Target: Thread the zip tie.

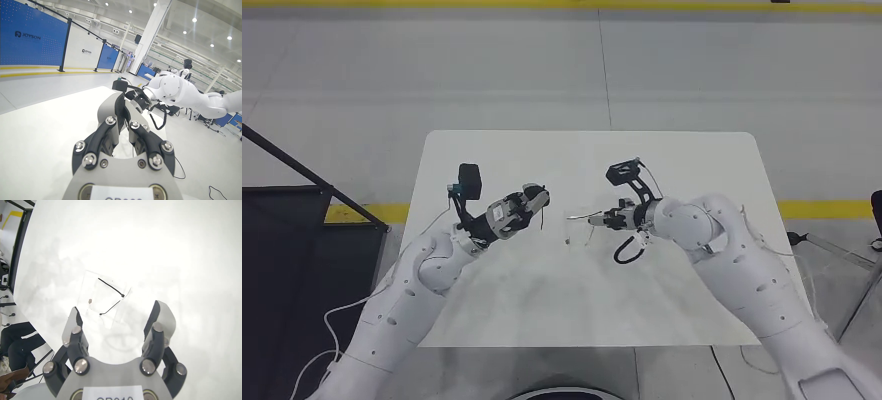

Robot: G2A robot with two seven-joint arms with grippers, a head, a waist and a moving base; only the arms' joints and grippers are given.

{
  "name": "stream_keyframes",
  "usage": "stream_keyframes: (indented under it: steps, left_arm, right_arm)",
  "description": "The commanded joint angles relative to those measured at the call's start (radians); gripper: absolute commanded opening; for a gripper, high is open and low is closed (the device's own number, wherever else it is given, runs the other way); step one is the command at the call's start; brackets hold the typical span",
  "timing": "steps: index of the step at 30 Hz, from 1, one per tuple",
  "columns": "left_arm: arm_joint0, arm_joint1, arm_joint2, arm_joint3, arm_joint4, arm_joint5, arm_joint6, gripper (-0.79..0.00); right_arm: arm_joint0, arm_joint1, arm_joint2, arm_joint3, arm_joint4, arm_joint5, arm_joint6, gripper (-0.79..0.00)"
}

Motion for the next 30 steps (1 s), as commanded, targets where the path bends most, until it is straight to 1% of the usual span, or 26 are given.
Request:
stream_keyframes:
  steps: [1, 3, 7, 21, 23, 25, 30]
  left_arm:
    - [0.000, 0.000, 0.000, 0.000, 0.000, 0.000, 0.000, -0.785]
    - [0.000, 0.000, 0.000, 0.000, 0.000, 0.000, 0.000, -0.785]
    - [0.000, 0.000, 0.000, 0.000, 0.000, 0.000, 0.000, -0.785]
    - [0.000, 0.000, 0.000, 0.000, 0.000, 0.000, 0.000, -0.785]
    - [0.000, 0.000, 0.000, 0.000, 0.000, 0.000, 0.000, -0.785]
    - [0.000, 0.000, 0.000, 0.000, 0.000, 0.000, 0.000, -0.785]
    - [0.000, 0.000, 0.000, 0.000, 0.000, 0.000, 0.000, -0.785]
  right_arm:
    - [0.020, -0.009, -0.015, 0.032, 0.000, 0.007, 0.006, -0.486]
    - [0.038, -0.019, -0.029, 0.056, 0.002, 0.011, 0.007, -0.486]
    - [0.063, -0.034, -0.046, 0.095, 0.011, 0.007, 0.009, -0.533]
    - [0.114, -0.071, -0.078, 0.183, 0.021, -0.006, 0.011, -0.585]
    - [0.119, -0.076, -0.081, 0.193, 0.022, -0.013, 0.010, -0.613]
    - [0.123, -0.081, -0.084, 0.203, 0.023, -0.018, 0.008, -0.671]
    - [0.132, -0.090, -0.087, 0.225, 0.027, -0.031, 0.004, -0.767]
